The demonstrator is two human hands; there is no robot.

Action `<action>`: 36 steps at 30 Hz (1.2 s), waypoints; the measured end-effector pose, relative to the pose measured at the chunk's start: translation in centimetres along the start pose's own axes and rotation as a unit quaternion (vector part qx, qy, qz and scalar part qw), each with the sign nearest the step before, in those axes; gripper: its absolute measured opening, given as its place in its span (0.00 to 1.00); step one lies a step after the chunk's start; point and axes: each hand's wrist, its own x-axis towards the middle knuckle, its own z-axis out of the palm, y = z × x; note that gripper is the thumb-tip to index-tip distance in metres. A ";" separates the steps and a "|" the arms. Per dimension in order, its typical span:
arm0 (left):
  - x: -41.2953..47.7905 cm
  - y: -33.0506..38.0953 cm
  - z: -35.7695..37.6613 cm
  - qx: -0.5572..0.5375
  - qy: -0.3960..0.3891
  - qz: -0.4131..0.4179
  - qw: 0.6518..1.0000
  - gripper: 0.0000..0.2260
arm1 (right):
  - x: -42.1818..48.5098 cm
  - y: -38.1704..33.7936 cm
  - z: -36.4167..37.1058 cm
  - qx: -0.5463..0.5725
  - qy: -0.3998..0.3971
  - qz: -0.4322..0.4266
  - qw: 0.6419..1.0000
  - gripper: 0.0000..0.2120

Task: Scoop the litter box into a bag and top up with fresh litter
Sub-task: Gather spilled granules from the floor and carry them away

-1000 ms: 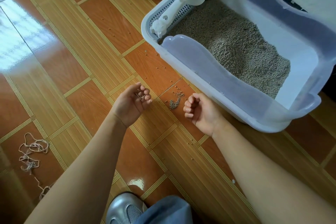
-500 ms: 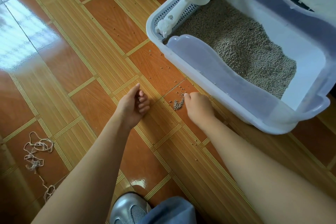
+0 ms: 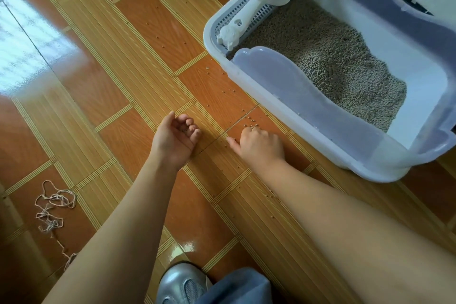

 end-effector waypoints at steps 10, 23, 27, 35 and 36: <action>-0.5 0.5 -0.1 -0.056 0.008 0.006 0.998 0.21 | -0.1 -1.1 -0.2 -0.065 -0.040 -0.035 0.997 0.06; -0.8 0.5 -0.1 -0.069 0.009 0.013 0.998 0.21 | 0.3 1.1 -1.0 0.204 -0.044 0.067 0.976 0.14; -0.8 0.4 0.2 -0.075 0.009 0.014 0.997 0.21 | 0.4 2.5 -1.7 0.470 -0.062 0.149 0.868 0.19; -0.6 0.1 0.6 -0.070 -0.005 0.010 0.998 0.28 | -0.1 4.1 -3.3 0.842 -0.203 0.187 0.464 0.16; -0.6 0.1 0.7 -0.065 -0.005 0.009 0.998 0.29 | -0.1 4.1 -3.3 0.850 -0.209 0.183 0.447 0.15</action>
